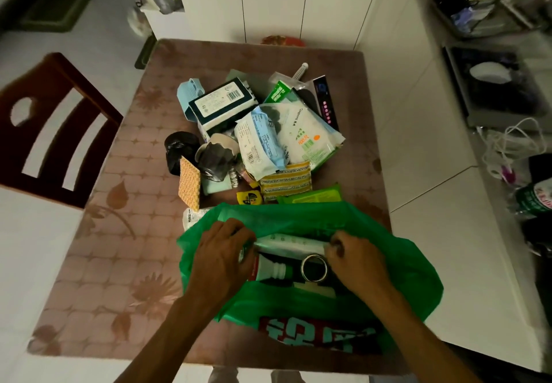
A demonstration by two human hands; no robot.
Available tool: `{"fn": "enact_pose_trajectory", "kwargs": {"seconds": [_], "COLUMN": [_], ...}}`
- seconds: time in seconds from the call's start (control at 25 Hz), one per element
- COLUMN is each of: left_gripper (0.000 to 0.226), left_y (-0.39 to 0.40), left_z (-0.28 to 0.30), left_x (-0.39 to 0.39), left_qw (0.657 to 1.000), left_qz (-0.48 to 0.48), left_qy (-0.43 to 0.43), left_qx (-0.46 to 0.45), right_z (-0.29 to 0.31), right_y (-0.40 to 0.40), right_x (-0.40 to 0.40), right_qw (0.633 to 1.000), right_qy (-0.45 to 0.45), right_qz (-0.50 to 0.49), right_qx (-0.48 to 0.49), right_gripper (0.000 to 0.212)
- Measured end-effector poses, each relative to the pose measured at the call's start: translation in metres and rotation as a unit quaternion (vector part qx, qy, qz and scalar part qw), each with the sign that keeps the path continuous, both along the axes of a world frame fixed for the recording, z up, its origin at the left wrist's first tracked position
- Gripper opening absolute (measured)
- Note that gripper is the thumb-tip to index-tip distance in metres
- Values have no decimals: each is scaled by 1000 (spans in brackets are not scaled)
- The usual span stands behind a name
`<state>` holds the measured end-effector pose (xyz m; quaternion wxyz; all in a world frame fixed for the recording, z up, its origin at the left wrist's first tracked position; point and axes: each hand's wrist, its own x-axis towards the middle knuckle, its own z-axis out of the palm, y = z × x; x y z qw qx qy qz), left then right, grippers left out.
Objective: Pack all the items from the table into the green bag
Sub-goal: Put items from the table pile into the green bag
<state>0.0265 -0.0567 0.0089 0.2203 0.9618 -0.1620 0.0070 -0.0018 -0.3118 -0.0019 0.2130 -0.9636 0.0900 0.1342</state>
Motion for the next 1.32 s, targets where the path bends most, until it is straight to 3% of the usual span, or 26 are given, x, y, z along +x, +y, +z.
{"fn": "enact_pose_trajectory", "kwargs": {"seconds": [0.08,0.16,0.2,0.28,0.36,0.44,0.56,0.68,0.76,0.88,0.96,1.04,1.12,1.16,1.24,1.32], "left_gripper": [31,52,59,65,63,54,51,84,97,71,73,54,33,31,28,18], "left_y": [3,4,5,5,7,14,21,24,24,19,15,11,10,12,21,33], "left_z": [-3,-12,-14,-29,-37,-41,-41,-37,-30,-14,-8,-7,-2,2,5,12], "left_x": [14,28,28,24,17,9,-7,-17,-24,-45,-61,-70,-74,-73,-74,-74], "left_qw": [997,982,972,959,967,974,964,946,948,962,948,915,872,862,868,887], "left_qz": [14,3,-3,-17,-41,-61,-120,-147,-149,-197,-221,-270,-307,-315,-302,-297], "left_qy": [15,77,121,178,176,173,183,195,175,145,185,189,209,215,215,184], "left_qx": [70,173,201,219,181,136,153,213,220,119,136,232,318,333,330,302], "right_z": [14,3,-5,-28,-50,-69,-88,-53,-14,50,70,61,35,18,-4,-8], "right_y": [1,-6,-9,-17,-24,-25,-24,-29,-32,-25,-14,9,40,54,75,83], "right_x": [47,104,124,148,150,142,124,119,103,57,24,-7,-29,-35,-36,-24], "right_qw": [991,988,993,982,946,929,936,988,995,967,941,910,883,883,901,936], "right_qy": [-106,-133,-92,75,185,177,98,28,-56,-158,-95,46,167,187,188,170], "right_qz": [-7,27,69,169,255,285,259,145,62,-59,-54,5,53,69,91,141], "right_qx": [84,77,37,-45,-74,-155,-218,-48,58,192,319,411,436,424,379,274], "right_gripper": [18,25,26,23,63,95,98,75,73,73,76,79,78,75,66,58]}}
